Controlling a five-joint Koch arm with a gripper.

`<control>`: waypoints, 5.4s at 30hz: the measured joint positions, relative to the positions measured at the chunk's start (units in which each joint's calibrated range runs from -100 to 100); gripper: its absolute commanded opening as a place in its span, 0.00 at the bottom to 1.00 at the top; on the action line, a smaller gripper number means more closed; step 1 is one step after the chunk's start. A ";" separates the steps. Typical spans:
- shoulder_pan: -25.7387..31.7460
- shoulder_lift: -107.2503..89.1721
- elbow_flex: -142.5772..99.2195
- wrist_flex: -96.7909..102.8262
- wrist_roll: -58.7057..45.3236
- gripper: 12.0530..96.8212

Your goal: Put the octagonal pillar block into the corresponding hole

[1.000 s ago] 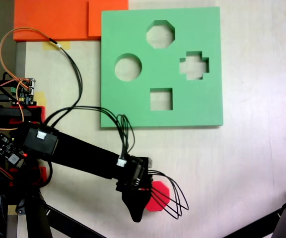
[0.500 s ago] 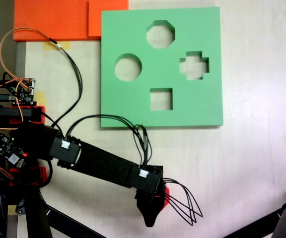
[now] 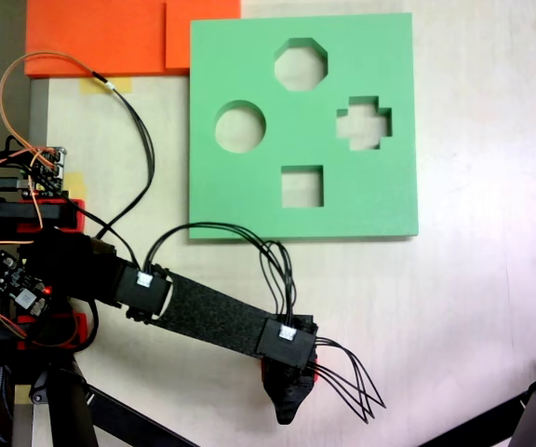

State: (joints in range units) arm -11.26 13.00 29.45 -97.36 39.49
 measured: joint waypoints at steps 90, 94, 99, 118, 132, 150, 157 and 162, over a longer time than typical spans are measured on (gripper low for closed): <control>37.07 -14.77 21.85 -1.86 34.73 0.24; 37.12 -12.45 21.85 -1.86 36.00 0.24; 37.12 -10.94 21.85 -0.39 37.85 0.24; 37.61 -2.60 26.75 11.75 38.88 0.24; 38.68 2.60 27.73 14.39 38.88 0.24; 39.02 6.57 27.93 16.64 36.00 0.24; 39.17 8.76 27.83 17.72 35.60 0.24; 39.17 9.85 27.83 18.50 35.60 0.24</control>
State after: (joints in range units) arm 27.91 22.85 57.28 -78.85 75.09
